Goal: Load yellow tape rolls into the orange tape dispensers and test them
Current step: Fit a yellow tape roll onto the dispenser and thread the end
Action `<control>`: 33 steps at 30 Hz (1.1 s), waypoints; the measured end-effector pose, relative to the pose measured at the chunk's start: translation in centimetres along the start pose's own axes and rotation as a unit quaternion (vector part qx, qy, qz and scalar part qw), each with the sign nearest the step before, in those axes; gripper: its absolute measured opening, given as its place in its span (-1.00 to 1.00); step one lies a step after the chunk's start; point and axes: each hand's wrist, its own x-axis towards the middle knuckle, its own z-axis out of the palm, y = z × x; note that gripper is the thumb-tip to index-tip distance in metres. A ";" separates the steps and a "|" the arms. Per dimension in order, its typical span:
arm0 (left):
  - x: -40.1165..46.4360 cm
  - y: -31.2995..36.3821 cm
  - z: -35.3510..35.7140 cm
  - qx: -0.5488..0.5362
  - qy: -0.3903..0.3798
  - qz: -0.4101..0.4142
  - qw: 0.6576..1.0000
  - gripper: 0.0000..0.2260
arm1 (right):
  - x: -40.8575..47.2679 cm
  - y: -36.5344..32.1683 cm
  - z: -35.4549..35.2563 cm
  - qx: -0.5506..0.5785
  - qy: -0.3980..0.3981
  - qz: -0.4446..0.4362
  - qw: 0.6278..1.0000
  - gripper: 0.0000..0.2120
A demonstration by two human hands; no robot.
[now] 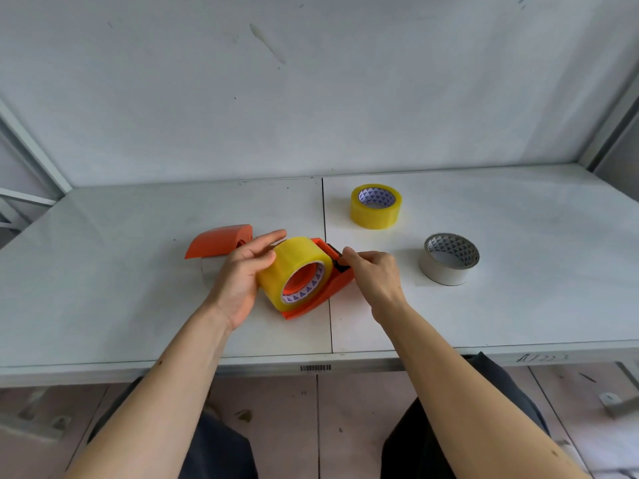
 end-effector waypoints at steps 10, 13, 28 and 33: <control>-0.1 -0.4 3.5 0.048 0.130 0.026 0.990 -0.75 | 0.9 0.6 0.2 0.023 -0.013 0.009 1.000 -0.63; -0.3 -0.7 3.7 0.029 0.134 0.020 0.990 -0.79 | 1.2 0.8 0.0 0.012 -0.014 0.008 1.000 -0.74; -0.1 -1.0 2.1 0.002 0.139 0.034 0.990 -0.79 | 1.6 1.0 -0.6 -0.113 0.037 -0.114 0.986 -0.86; -0.4 -1.1 2.3 0.064 0.097 0.050 0.992 -0.61 | 1.6 0.6 -0.9 -0.108 0.042 -0.094 0.989 -0.68</control>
